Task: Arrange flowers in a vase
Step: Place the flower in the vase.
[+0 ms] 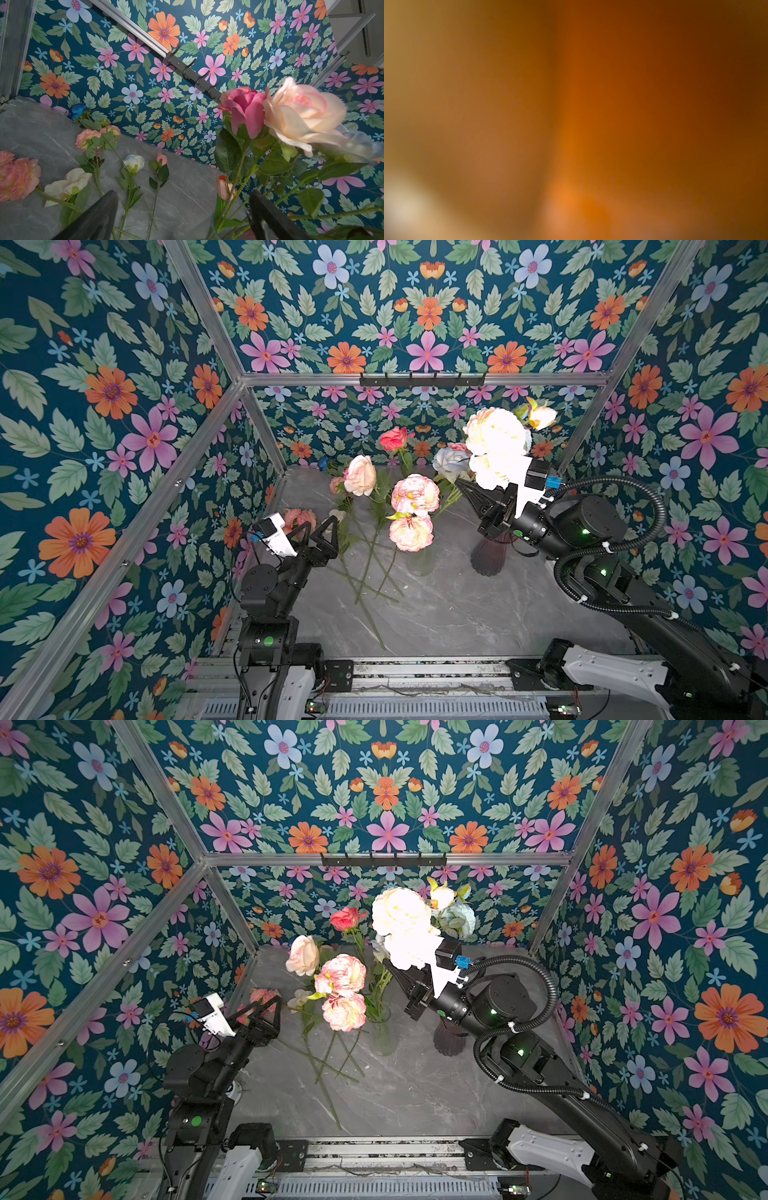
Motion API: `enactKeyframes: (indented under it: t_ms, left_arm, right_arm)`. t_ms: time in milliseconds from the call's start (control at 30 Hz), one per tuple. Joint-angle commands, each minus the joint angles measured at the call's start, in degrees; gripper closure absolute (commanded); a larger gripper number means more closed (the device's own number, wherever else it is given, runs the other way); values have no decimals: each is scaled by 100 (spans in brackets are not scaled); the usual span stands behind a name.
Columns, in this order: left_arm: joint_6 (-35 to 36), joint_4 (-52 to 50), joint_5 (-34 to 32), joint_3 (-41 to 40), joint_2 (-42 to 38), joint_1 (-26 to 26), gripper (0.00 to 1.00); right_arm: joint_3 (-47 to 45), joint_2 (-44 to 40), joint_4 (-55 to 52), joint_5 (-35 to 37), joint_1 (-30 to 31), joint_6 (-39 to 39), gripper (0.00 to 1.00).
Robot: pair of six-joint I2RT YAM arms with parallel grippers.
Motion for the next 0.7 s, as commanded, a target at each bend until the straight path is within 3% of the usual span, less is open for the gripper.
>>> enactKeyframes:
  t_ms: [0,667]
  left_arm:
    - [62,104,123,-8,7,4,1]
    - [-19,367,680,-399,156,4,1]
  right_arm:
    - [-101,14,235,-55,10,200,100]
    - [-2497,-223,536,515,4,935,100]
